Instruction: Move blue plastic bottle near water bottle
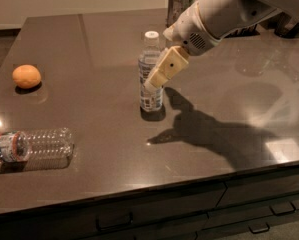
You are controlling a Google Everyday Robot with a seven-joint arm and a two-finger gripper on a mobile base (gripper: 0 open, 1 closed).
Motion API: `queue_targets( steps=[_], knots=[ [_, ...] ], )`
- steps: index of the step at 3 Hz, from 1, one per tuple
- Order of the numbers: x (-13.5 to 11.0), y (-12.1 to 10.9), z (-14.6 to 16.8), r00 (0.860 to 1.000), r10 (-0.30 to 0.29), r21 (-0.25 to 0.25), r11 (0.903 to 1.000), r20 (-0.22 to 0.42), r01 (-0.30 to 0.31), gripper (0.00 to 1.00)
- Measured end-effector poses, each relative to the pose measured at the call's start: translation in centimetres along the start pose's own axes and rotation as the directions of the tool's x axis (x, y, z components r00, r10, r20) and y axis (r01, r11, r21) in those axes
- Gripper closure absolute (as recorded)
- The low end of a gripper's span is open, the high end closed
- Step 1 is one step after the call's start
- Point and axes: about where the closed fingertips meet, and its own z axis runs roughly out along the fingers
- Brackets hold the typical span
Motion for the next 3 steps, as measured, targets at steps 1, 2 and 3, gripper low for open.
queue_targets(
  steps=[1, 2, 3],
  knots=[
    [-0.4, 0.6, 1.22, 1.0, -0.011, -0.044, 0.999, 0.01, 0.011, 0.25],
    [-0.48, 0.49, 1.63, 1.0, -0.016, -0.059, 0.9981, 0.012, 0.017, 0.47],
    [-1.23, 0.29, 1.76, 0.999, -0.032, -0.084, 0.9959, 0.027, 0.034, 0.7]
  ],
)
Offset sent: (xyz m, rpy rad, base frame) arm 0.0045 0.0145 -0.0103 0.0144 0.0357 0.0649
